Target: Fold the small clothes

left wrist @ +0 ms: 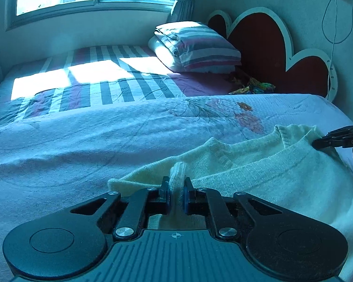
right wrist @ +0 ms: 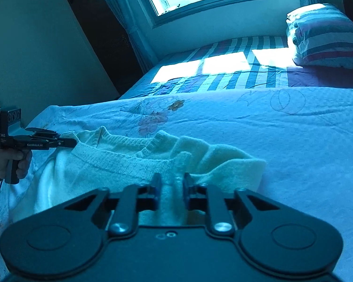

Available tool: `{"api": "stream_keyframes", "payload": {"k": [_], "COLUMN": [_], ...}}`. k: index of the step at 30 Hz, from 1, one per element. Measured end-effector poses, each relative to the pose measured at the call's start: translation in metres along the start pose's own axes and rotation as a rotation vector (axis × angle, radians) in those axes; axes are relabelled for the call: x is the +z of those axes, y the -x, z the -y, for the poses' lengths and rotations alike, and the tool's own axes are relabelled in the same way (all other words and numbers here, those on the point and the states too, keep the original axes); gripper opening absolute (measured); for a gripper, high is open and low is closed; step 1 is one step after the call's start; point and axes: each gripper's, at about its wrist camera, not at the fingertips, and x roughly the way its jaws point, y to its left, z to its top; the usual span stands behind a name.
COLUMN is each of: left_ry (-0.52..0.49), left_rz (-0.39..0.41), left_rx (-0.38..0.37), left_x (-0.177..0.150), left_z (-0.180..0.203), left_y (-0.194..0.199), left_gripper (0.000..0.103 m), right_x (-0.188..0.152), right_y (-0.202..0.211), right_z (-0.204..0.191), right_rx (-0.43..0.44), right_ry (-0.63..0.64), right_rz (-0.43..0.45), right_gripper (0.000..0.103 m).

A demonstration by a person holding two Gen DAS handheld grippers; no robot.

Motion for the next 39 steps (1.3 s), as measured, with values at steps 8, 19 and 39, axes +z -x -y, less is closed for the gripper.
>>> {"api": "stream_keyframes", "payload": {"k": [8, 19, 39], "left_ry": [0.038, 0.08, 0.051], "left_rz": [0.126, 0.041, 0.054], "left_rx": [-0.019, 0.074, 0.223], "left_x": [0.014, 0.008, -0.059], "left_z": [-0.003, -0.008, 0.074], "left_y": [0.016, -0.031, 0.037], "left_gripper": [0.007, 0.011, 0.052], "right_x": [0.016, 0.014, -0.053], "right_y": [0.029, -0.014, 0.03], "right_z": [-0.01, 0.026, -0.057], "right_rx": [-0.018, -0.135, -0.223], "right_ry": [0.045, -0.024, 0.161], "right_rz": [0.142, 0.056, 0.038], "right_gripper": [0.005, 0.004, 0.007]}}
